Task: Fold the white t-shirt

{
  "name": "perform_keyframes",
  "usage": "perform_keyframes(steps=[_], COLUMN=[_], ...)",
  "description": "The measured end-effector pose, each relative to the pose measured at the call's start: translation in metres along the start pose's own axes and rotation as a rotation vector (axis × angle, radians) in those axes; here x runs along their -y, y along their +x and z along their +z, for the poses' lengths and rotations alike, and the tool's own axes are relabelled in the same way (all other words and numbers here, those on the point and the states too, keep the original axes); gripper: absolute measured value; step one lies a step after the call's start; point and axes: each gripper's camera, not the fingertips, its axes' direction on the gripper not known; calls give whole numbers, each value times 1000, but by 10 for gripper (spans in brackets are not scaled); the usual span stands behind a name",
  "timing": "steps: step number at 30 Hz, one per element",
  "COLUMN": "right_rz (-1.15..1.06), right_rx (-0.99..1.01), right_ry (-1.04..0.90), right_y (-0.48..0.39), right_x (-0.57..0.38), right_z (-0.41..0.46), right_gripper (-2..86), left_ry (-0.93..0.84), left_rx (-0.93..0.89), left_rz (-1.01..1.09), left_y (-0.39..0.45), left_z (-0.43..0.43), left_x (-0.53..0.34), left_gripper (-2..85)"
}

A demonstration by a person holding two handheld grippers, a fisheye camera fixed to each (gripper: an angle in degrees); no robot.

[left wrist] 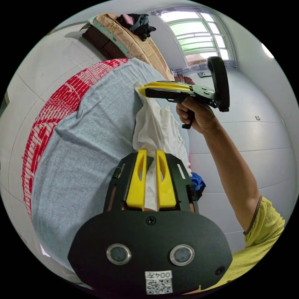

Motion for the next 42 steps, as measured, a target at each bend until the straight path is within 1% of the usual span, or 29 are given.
perform_keyframes(steps=[2,6,7,10,12,13,15,16,18,19,20,21,23,26,27,29,32,38,42], right_rz=[19,104,143,260,339,397,482,544,627,707,803,844,952,1059,1078,1116,1167,1276,1310], right_rx=[-6,-21,-18,-14,-21,-16,-2,8,25,38,69,95,230,303,308,312,292,265,299], right_ry=[30,156,214,372,466,531,630,684,726,726,699,674,638,588,572,474,327,117,11], right_y=[6,22,29,44,52,56,61,64,67,70,75,77,75,46,38,-2,-55,-138,-162], right_x=[-8,-42,-60,-116,-157,-186,-232,-262,-304,-330,-356,-368,-420,-485,-497,-539,-584,-653,-673], right_z=[-3,-24,-34,-59,-73,-80,-88,-90,-87,-81,-70,-64,-47,-46,-47,-50,-52,-56,-51], right_gripper=[5,-5,-6,-7,-7,-6,-4,-1,7,16,27,30,43,74,77,107,109,93,92], left_ry=[8,44,50,75,90,100,135,135,101,89,62,41,13,-18,-44,-88,-160,-223,-251], left_rx=[24,75,85,155,237,263,334,344,364,364,362,360,375,418,433,439,418,300,190], left_rz=[18,125,144,285,448,497,703,748,870,871,850,813,752,733,729,717,666,480,392], left_y=[5,31,35,66,97,105,137,144,162,163,161,157,148,138,134,127,116,88,76], left_z=[3,5,6,10,18,20,32,36,58,63,73,81,89,100,105,113,130,164,186], left_x=[-2,-10,-11,-23,-37,-42,-67,-73,-94,-96,-98,-96,-90,-78,-72,-61,-42,-12,-7], left_gripper=[15,4,4,2,2,2,3,3,6,7,10,15,26,58,66,73,79,86,62])
